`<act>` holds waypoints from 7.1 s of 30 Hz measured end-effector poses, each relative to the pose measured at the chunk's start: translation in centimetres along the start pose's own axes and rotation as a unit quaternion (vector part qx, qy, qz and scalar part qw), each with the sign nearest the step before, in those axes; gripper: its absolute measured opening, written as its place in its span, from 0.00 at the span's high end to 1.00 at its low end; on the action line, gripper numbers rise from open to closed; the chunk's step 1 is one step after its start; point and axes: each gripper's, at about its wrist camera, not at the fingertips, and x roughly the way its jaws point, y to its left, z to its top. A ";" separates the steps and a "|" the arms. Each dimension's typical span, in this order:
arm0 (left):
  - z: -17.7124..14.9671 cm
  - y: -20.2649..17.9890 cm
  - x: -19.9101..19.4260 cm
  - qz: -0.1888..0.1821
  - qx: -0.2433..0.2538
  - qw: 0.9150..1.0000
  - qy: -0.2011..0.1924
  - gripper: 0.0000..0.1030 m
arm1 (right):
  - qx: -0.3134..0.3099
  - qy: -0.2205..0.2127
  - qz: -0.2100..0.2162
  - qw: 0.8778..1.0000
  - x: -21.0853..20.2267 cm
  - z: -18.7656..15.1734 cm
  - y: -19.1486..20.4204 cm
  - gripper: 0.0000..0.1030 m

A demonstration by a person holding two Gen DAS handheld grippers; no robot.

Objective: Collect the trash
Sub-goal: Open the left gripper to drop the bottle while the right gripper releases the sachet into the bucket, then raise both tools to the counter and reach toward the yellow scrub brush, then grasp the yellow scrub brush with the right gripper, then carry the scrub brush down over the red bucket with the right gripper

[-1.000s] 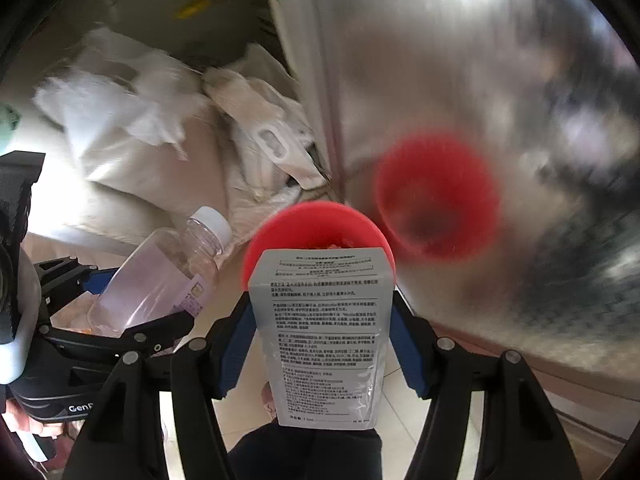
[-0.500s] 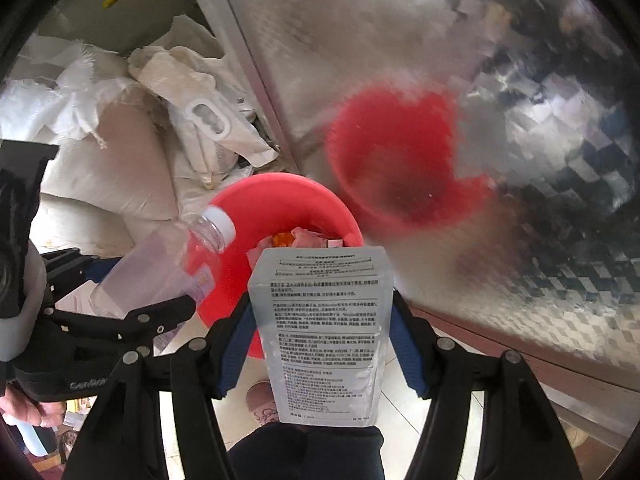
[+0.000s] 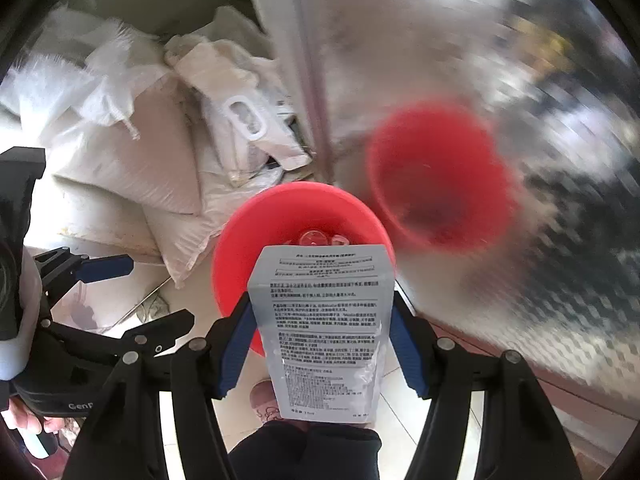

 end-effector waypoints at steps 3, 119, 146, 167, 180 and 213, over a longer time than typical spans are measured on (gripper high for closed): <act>-0.5 1.3 0.1 0.004 -0.016 1.000 -0.001 0.19 | -0.017 0.006 0.006 1.000 0.7 0.2 0.9 0.40; 30.5 -2.3 -55.4 0.116 -0.004 0.950 -0.290 0.11 | -0.074 -0.239 -0.053 0.967 -45.0 31.6 -2.5 0.01; 44.0 4.8 -45.9 0.121 -0.026 0.978 -0.170 0.11 | -0.102 -0.107 -0.010 0.989 -33.1 44.6 -4.4 0.01; 38.6 3.3 -49.5 0.125 -0.027 0.971 -0.204 0.11 | -0.109 -0.113 0.000 0.988 -38.5 37.0 -1.5 0.63; 29.0 -2.3 -52.4 0.105 -0.025 0.968 -0.229 0.11 | -0.079 -0.148 0.019 0.986 -46.8 24.7 -1.9 0.63; 1.6 -4.7 -49.0 0.066 -0.080 0.977 -0.184 0.11 | -0.106 -0.105 0.026 0.989 -47.1 4.9 6.2 0.64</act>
